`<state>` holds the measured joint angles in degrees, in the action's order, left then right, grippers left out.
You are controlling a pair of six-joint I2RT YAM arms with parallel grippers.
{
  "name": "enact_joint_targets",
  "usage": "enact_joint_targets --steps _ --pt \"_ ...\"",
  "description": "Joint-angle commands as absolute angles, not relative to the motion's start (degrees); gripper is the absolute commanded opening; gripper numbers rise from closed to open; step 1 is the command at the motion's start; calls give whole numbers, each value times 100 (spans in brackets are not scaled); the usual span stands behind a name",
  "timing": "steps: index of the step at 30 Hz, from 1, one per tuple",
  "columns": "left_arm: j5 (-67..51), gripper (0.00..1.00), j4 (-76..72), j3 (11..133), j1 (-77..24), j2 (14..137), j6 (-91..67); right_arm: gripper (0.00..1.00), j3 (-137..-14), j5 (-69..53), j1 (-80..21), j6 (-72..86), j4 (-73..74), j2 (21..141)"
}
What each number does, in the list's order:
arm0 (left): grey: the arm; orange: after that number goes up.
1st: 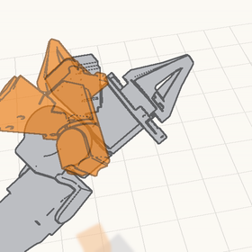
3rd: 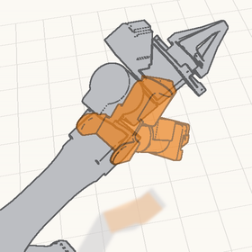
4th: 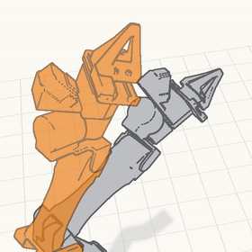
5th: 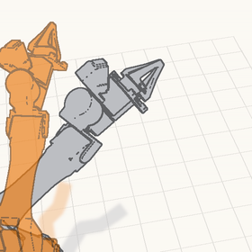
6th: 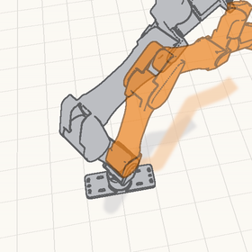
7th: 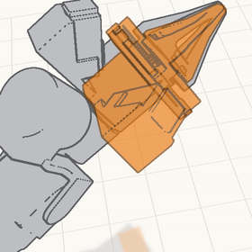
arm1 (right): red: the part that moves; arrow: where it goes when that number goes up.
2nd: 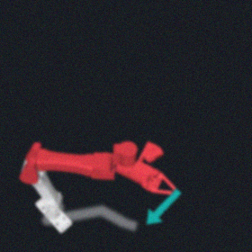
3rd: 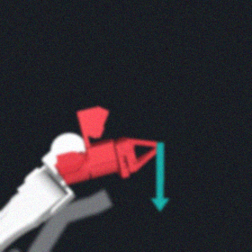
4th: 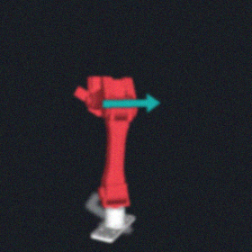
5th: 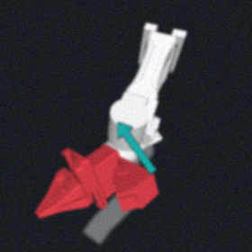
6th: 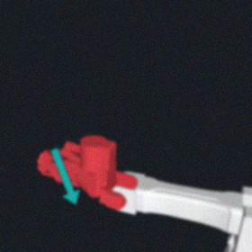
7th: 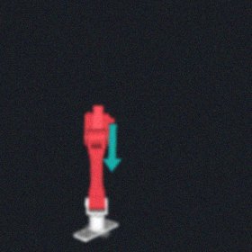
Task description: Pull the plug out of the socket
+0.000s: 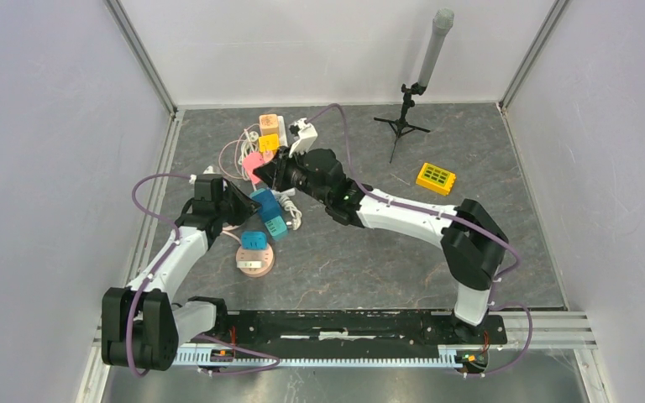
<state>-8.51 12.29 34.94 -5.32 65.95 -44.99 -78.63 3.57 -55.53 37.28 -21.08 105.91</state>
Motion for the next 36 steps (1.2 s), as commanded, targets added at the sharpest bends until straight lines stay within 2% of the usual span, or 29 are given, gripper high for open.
enact_joint_targets --steps 1,3,6,13,16,17,20,23,26,31,36 --pt "-400 17 2010 3294 -536 6832 -4412 0 -7898 460 -5484 3574 -2297 10266" --pt "-503 19 2020 3438 -536 6778 -4421 0 -7765 777 -5445 3321 -2084 9956" --pt "-780 32 2047 3766 -536 6701 -4396 0 -7459 1181 -5320 2996 -1786 9424" --pt "-1191 76 3023 5065 -536 6512 -3744 0 -6065 1577 -4816 2755 -769 8074" --pt "-1103 90 3254 5213 -536 6226 -3488 0 -5391 1598 -4528 2820 -306 7564" --pt "-1119 98 3303 5205 -529 6107 -3437 0 -5159 1642 -4389 2879 -149 7438" --pt "-1143 100 3425 5079 -527 5815 -3300 0 -4579 1426 -3941 3305 201 7048" --pt "-960 100 3494 4786 -527 5599 -3423 0 -4148 916 -3759 3649 -148 6726" --pt "-1040 100 3263 4410 -527 5403 -3495 0 -4061 931 -3673 3844 -263 6699" --pt "-1716 100 3193 4294 -527 5240 -3430 1 -4283 345 -3148 4079 -713 7165" --pt "-2006 100 3221 4275 -527 5251 -3349 8 -4814 -339 -2532 4233 -895 8105"
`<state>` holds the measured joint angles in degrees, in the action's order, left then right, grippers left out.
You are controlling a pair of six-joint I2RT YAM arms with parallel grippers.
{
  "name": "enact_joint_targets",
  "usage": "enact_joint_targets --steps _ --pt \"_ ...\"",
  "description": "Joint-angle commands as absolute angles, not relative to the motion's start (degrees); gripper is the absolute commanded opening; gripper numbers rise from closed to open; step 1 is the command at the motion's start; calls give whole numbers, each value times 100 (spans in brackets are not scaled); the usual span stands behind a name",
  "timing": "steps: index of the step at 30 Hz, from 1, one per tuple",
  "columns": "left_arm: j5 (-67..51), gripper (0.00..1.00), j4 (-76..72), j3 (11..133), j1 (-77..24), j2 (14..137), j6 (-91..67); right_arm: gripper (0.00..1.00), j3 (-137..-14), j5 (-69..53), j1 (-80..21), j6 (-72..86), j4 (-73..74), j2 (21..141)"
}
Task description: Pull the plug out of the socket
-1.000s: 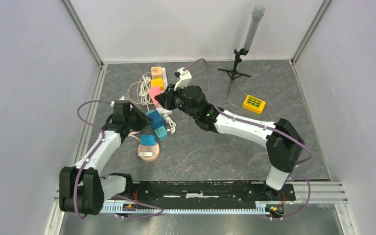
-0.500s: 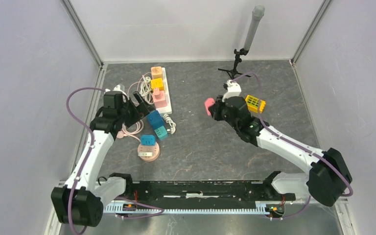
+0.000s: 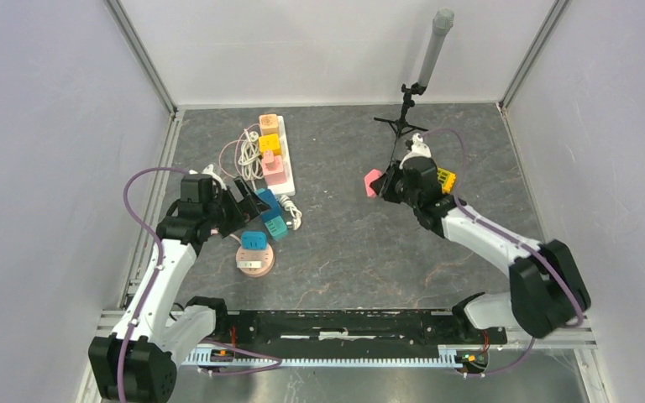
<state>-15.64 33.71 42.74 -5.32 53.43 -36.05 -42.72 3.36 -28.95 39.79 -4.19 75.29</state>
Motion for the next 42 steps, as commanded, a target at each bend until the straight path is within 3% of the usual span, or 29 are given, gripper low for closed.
enact_joint_targets --steps 1,6,12,16,28,35,42 --pt "-1991 100 3203 4255 -527 5247 -3357 8 -4885 -468 -2446 4236 -965 8282" --pt "-1964 100 3231 4288 -527 5230 -3338 12 -5245 -1245 -2167 4303 -1342 9227" --pt "-2119 100 3113 4283 -527 5268 -3387 34 -5118 -1914 -1825 4612 -1838 9861" --pt "-2135 100 3101 4258 -530 5260 -3408 41 -5123 -1950 -1639 4540 -1856 10065" --pt "-2035 100 3066 4237 -527 5298 -3438 46 -5045 -1737 -1628 3969 -1562 9772" --pt "-1667 100 3251 4374 -527 5491 -3414 79 -4837 -811 -2795 3246 -1433 8581" --pt "-923 100 3254 4434 -519 5368 -3532 89 -5019 594 -4501 2765 -1841 8327"
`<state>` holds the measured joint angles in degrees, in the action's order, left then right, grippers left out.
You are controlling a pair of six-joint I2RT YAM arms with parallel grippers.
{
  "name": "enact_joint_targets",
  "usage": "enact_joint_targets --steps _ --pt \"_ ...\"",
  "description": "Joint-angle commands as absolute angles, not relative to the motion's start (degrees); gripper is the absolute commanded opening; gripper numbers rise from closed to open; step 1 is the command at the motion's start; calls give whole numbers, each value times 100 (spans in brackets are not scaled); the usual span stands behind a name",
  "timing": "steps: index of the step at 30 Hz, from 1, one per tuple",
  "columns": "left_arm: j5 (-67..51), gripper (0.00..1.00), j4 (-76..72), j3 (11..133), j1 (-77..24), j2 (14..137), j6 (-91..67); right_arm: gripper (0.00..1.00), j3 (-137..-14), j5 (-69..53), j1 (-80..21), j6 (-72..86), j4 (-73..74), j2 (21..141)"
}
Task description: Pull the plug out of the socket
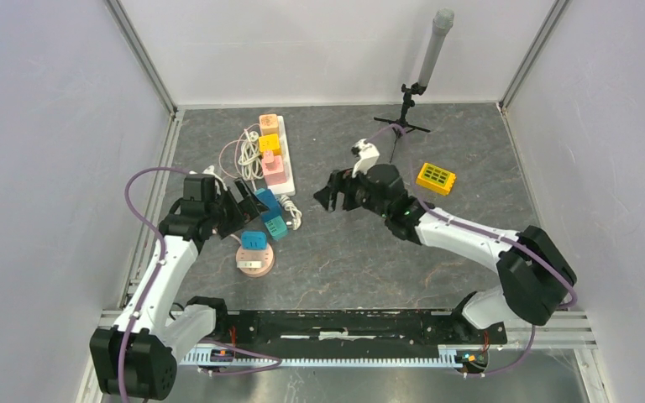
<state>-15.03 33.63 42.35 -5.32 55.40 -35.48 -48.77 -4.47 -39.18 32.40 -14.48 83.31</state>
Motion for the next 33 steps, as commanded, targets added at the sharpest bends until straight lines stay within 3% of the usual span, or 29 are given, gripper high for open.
enact_joint_targets --steps 1,6,10,27,33 --pt "-730 100 3250 4450 -515 5310 -3545 91 -5039 740 -4674 2719 -1966 8412" --pt "46 97 3602 4702 -510 5295 -3465 97 -5752 1062 -5343 2212 -2032 9335" --pt "792 83 3779 4722 -510 5117 -3642 98 -6291 1361 -5693 2030 -2179 9997" --pt "822 80 3783 4476 -510 4966 -3890 98 -8572 1649 -6034 1764 -1366 12154" --pt "815 80 3714 4393 -510 4980 -3945 80 -8892 1670 -6057 1784 -950 12408"
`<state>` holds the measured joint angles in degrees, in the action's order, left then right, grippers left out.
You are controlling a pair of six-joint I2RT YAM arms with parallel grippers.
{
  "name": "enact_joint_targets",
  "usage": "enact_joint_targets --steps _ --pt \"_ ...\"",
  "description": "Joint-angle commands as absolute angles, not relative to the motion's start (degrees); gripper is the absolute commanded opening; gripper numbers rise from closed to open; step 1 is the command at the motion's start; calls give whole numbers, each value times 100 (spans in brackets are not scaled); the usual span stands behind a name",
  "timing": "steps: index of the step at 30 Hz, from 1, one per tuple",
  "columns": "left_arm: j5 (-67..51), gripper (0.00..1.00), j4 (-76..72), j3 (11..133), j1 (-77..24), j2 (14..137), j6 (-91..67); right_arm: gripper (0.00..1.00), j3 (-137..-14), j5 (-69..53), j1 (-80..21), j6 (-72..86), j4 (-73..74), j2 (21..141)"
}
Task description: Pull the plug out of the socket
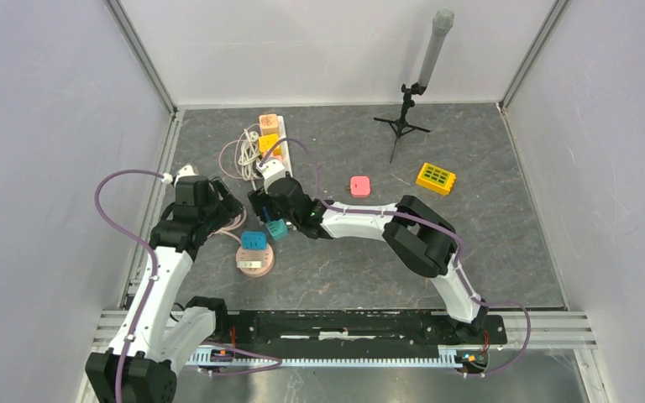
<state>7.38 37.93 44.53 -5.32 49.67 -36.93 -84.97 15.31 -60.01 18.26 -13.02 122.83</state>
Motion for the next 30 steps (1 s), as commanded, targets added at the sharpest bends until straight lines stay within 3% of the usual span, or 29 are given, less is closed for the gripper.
enact_joint_targets --steps 1,7,15,19,22,24,30 --pt "796 80 3686 4356 -510 4987 -3970 77 -8908 1678 -6057 1767 -886 12408" --pt "522 73 3323 4089 -511 5138 -4134 45 -8762 1839 -6058 1846 -510 12184" --pt "-795 65 1927 3712 -510 6043 -4576 40 -8101 1946 -6063 1766 -264 11513" --pt "-1214 60 1444 3819 -519 6845 -4590 43 -7897 1895 -6060 1798 -254 11341" --pt "-1293 56 1175 4009 -519 7404 -4581 63 -7873 1894 -6023 1857 -238 11343" --pt "-1244 54 1066 4177 -519 7725 -4546 71 -7892 1848 -5962 1861 -253 11374" --pt "-1282 46 729 4431 -519 8480 -4513 73 -8057 1539 -5850 1664 -430 11500"
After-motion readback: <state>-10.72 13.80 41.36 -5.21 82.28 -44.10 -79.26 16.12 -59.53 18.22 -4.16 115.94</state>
